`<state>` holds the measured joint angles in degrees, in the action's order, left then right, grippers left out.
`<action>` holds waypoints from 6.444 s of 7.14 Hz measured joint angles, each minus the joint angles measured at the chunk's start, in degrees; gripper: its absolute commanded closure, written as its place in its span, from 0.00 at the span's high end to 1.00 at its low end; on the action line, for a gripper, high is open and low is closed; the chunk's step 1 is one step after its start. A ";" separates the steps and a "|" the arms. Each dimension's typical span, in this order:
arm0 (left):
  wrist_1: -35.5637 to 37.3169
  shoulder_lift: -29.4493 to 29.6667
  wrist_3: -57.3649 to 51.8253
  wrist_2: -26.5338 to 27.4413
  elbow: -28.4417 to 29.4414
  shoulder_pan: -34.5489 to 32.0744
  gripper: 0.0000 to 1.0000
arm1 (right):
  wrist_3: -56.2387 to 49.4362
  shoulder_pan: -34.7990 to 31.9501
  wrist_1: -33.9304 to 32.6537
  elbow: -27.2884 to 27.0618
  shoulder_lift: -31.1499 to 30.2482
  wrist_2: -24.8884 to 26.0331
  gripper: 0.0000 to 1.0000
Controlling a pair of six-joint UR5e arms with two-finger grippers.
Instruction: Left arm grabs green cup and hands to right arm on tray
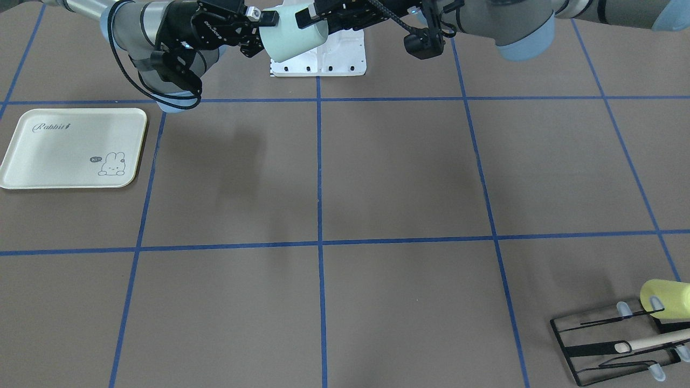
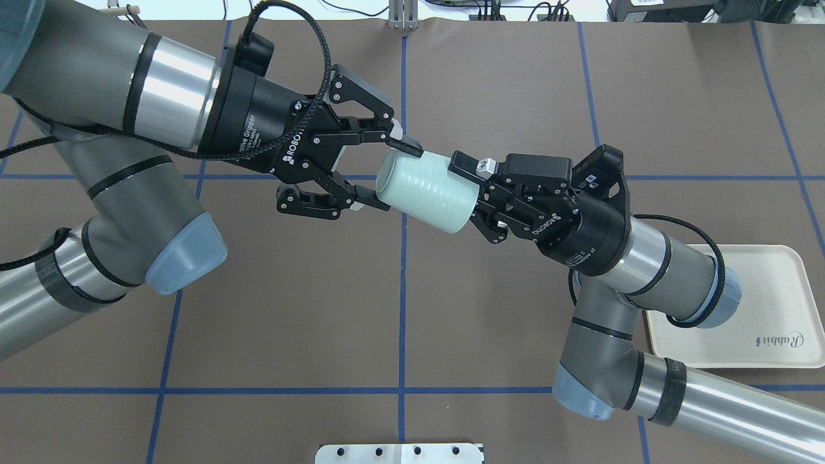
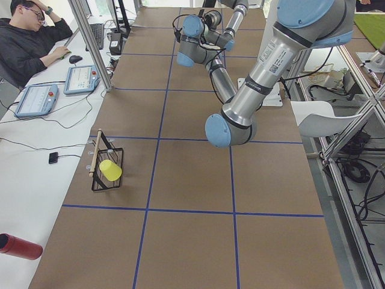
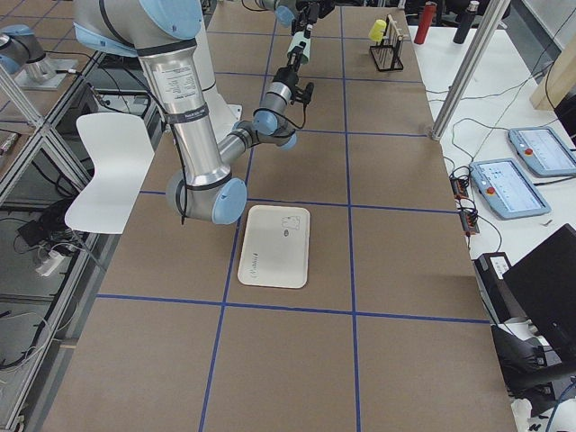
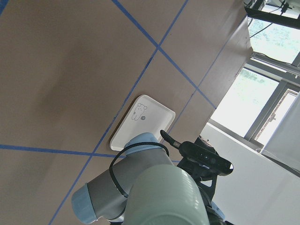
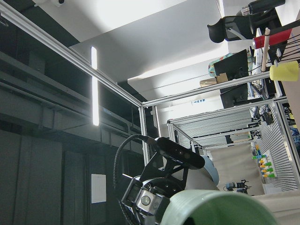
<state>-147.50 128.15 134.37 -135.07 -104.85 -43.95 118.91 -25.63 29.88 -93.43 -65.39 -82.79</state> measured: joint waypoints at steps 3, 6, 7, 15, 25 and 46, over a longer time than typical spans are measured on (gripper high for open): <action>-2.00 0.27 -4.15 1.82 0.04 0.03 1.00 | 0.00 0.11 0.04 0.01 -0.05 -0.04 0.00; -3.36 -0.27 -8.93 2.42 0.00 0.04 1.00 | -0.02 -0.13 -0.62 0.20 -0.55 -0.10 0.00; -3.37 -0.31 -9.13 2.36 -0.05 -0.08 1.00 | -0.01 -0.68 -2.63 0.16 -0.78 -0.25 0.00; 8.97 -6.47 -35.08 0.63 -0.70 -10.75 1.00 | -0.35 -20.90 -32.78 -0.20 -0.98 -27.07 0.00; 48.25 -29.17 -125.23 5.53 -6.43 -34.40 0.99 | -45.82 -39.56 -93.04 -9.82 -3.21 -48.70 0.00; 61.28 -39.98 -146.77 -0.72 8.53 -52.38 1.00 | -68.22 -17.26 -99.37 -23.18 -38.84 -27.84 1.00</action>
<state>-86.22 88.17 -12.39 -135.79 -96.32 -96.33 50.69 -42.89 -69.49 -116.60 -104.23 -110.64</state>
